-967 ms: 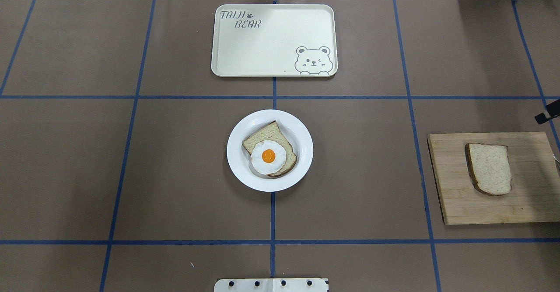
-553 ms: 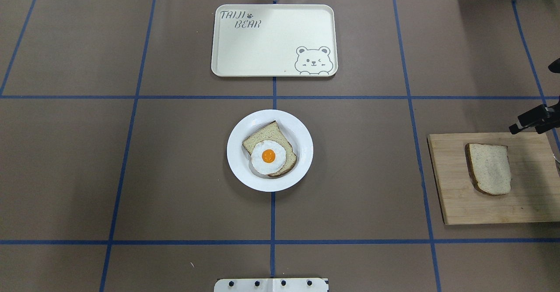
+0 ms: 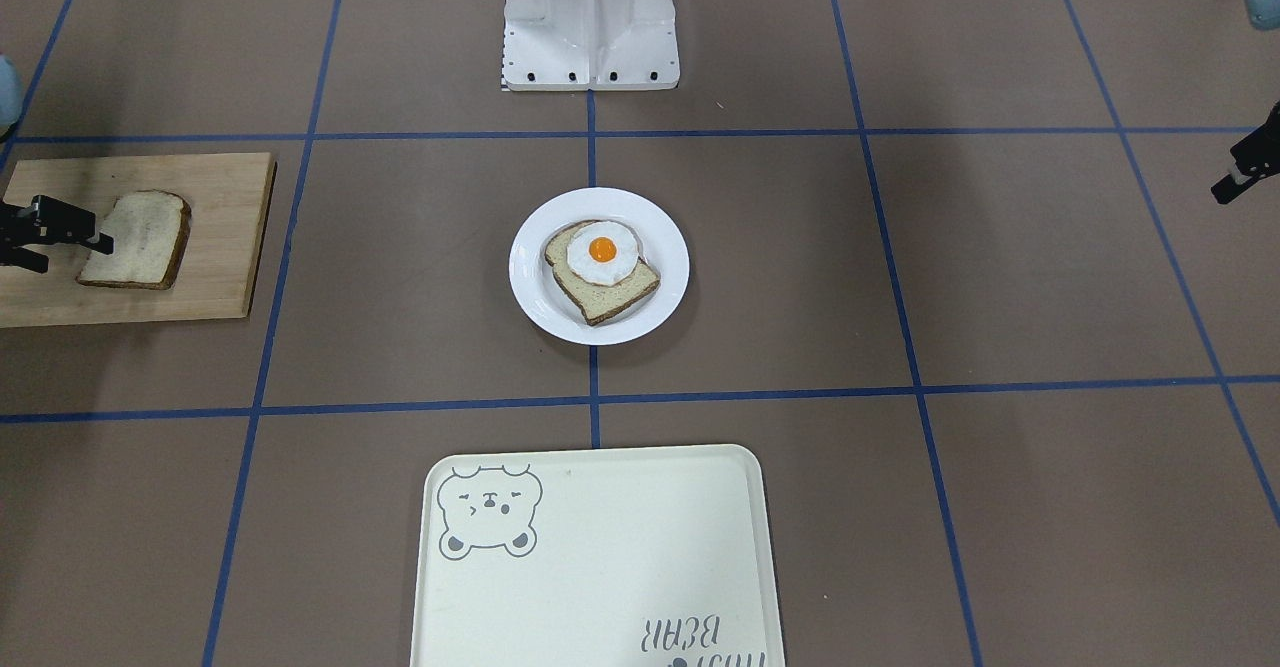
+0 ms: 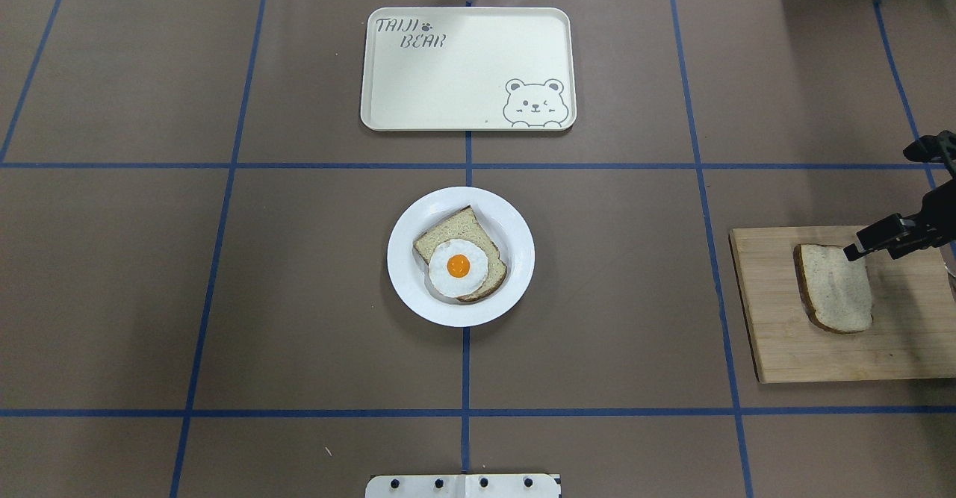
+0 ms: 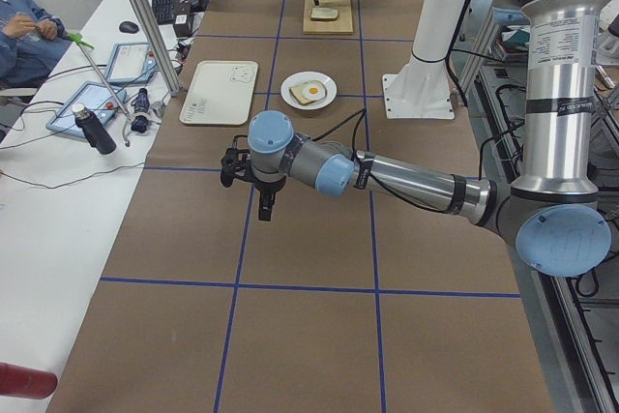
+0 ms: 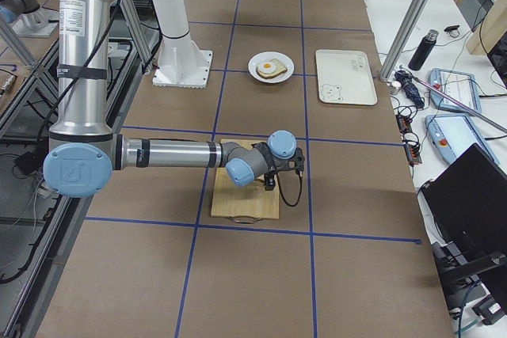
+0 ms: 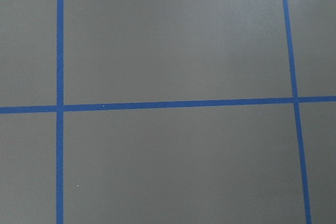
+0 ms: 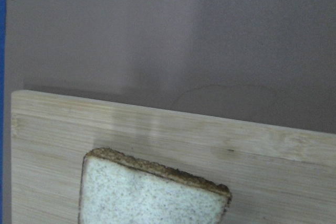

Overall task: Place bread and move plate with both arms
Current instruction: 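Lower the right gripper onto the bread slice on the wooden board and grasp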

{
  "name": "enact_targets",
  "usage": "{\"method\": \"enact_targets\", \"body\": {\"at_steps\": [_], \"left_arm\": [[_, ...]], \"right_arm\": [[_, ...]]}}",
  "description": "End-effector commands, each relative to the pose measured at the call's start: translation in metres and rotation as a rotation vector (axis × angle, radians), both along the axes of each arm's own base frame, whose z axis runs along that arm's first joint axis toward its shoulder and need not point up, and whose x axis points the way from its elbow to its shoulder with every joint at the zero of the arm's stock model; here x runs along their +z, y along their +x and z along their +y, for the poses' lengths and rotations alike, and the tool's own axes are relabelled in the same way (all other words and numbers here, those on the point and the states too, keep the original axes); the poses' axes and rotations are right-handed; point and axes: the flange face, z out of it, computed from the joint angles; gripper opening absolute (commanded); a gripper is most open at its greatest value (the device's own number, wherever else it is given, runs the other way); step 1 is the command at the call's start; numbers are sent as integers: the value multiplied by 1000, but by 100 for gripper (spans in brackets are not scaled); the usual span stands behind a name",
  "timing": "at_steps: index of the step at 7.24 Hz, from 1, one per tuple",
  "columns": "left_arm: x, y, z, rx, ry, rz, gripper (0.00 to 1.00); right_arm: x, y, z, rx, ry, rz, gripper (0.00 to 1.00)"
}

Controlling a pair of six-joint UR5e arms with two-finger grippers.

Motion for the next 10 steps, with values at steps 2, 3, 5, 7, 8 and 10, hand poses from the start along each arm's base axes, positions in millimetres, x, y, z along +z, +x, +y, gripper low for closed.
{"method": "enact_targets", "body": {"at_steps": [2,3,5,7,8,10], "left_arm": [[-3,0,0,-1,6,-1,98],[-4,-1,-1,-2,9,0,98],[-7,-2,1,-4,14,0,98],[-7,-2,1,-5,13,2,98],[-9,-3,1,-7,15,2,98],[-11,-4,5,-12,11,6,98]], "right_arm": [[10,-9,6,-21,-12,8,94],[9,-11,6,-22,-13,7,75],[11,-11,6,-25,-16,9,70],[13,-12,6,-26,-20,11,62],[15,-12,6,-27,-24,12,35],[17,-11,6,-32,-16,11,0]]}}
